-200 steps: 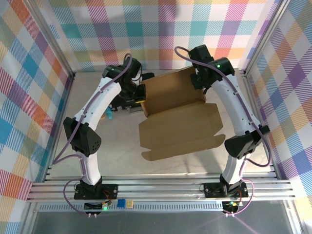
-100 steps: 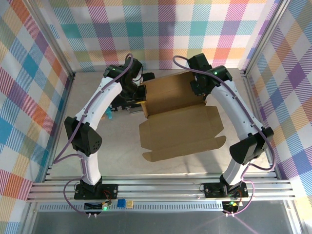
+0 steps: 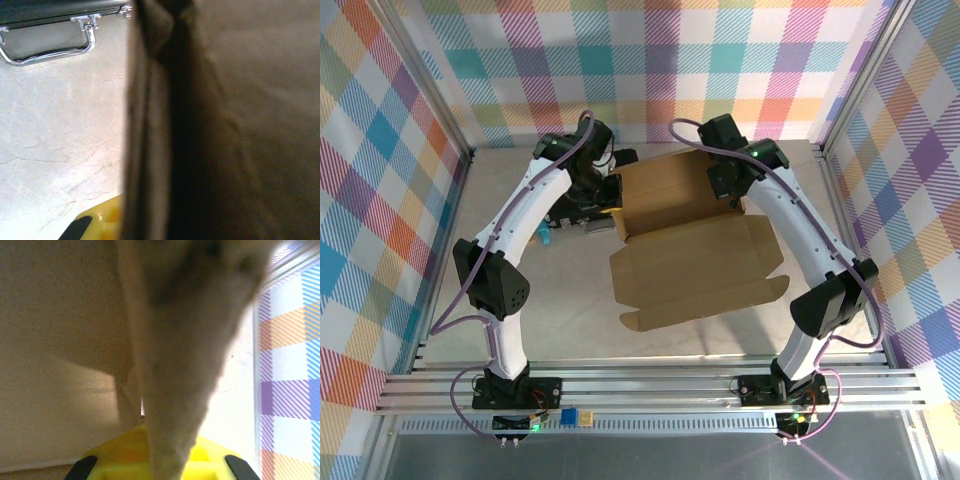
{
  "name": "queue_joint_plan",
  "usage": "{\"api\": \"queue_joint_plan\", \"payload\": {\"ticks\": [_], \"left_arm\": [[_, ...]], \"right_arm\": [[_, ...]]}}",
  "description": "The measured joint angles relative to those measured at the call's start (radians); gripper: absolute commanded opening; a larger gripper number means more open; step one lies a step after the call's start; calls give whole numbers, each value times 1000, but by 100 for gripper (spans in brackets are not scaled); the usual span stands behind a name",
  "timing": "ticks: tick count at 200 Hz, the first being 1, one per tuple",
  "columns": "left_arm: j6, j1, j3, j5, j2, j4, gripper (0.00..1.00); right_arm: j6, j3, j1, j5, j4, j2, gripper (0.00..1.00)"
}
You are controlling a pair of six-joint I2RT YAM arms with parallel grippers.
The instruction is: Fold the paper box
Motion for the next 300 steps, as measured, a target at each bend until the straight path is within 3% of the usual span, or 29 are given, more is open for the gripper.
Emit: {"api": "queue_joint_plan", "payload": {"ticks": [48, 76, 83, 101, 116, 178, 200, 237, 300], "left_arm": [[0, 0, 19, 7, 5, 4, 0], [0, 0, 26, 5, 11, 3, 0], [0, 1, 26, 2, 13, -3, 0], [0, 6, 26, -5, 18, -15, 0], [-2, 12, 26, -3, 19, -20, 0], [-8, 25, 26, 7, 19, -20, 0], [-8, 26, 26, 12, 26, -20, 0], [-8, 27, 30, 25, 46, -23, 0], [-3, 27, 35, 33, 50, -32, 0]], "right_arm": [[34, -12, 60, 170, 0, 3, 0], [39, -17, 60, 148, 4, 5, 0], [38, -17, 51, 112, 4, 5, 0], [31, -8, 2, -44, 2, 4, 25], [9, 12, -43, -178, -5, 3, 39], [16, 106, -174, -602, -48, -75, 62], [20, 109, -217, -698, -48, -122, 62], [5, 25, -301, -809, -9, -190, 53], [-90, -77, -318, -849, 48, -151, 38]]}}
